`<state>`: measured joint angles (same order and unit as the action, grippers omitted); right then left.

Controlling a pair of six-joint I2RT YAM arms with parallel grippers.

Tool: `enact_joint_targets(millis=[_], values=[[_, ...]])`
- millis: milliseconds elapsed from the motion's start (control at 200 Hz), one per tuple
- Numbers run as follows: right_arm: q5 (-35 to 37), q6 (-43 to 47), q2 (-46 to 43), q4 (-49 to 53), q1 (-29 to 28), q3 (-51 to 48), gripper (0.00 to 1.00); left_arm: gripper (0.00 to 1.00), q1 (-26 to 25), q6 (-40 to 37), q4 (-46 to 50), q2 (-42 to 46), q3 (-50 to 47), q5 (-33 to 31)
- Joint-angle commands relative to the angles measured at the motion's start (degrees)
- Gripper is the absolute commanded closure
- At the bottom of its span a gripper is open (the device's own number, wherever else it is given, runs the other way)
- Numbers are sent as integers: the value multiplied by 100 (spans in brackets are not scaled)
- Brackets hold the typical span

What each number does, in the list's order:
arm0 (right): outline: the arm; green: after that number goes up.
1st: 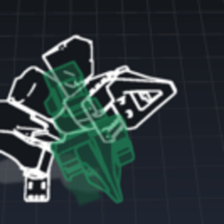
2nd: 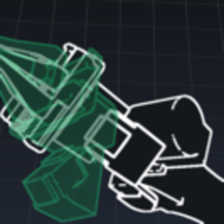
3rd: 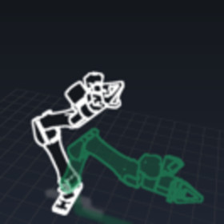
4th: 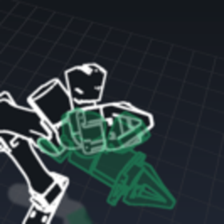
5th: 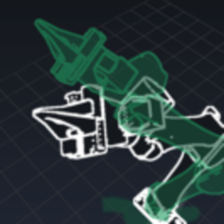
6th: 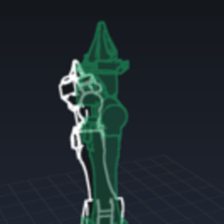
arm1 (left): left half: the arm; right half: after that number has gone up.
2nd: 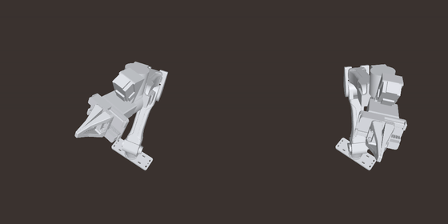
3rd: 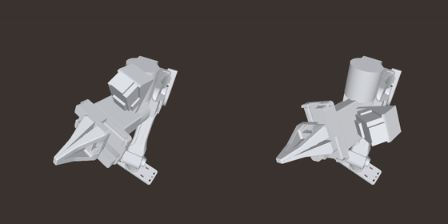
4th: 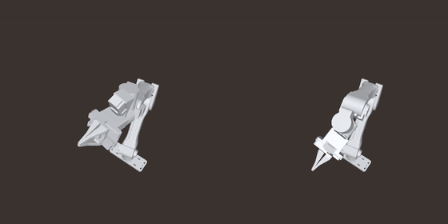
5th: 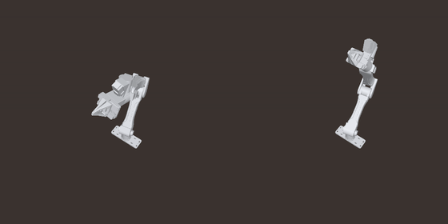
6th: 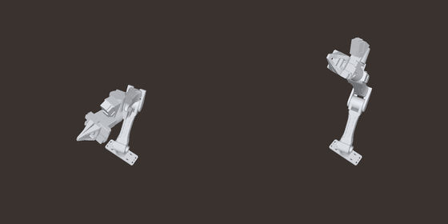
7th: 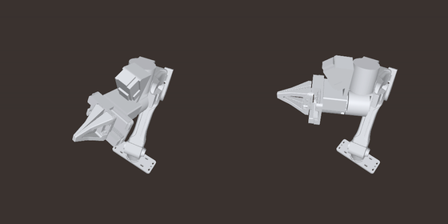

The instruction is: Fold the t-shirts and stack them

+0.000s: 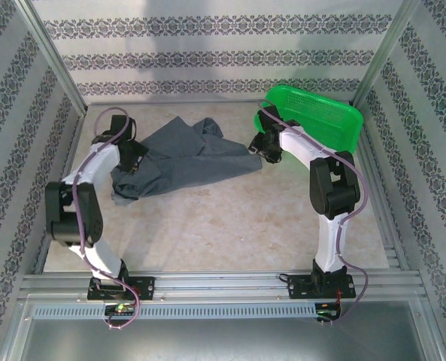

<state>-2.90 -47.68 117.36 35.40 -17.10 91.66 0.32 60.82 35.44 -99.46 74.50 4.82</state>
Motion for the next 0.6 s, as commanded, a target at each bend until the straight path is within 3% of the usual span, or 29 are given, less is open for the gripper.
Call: enact_joint_targets(millis=[0,180,390,485,595], values=[[60,163,19,242,-48,176,43,37,-190,-373,742,-610,511,131],[56,355,113,426,-13,300,43,36,-562,-966,1339,-1481,1327,-397],[26,317,389,571,24,507,42,46,-770,-1385,1655,-1831,1331,-881],[82,220,529,622,18,623,42,60,-771,-1513,1582,-1823,1229,-987],[122,-82,654,555,57,647,42,87,-773,-1608,1535,-1591,1111,-1098]])
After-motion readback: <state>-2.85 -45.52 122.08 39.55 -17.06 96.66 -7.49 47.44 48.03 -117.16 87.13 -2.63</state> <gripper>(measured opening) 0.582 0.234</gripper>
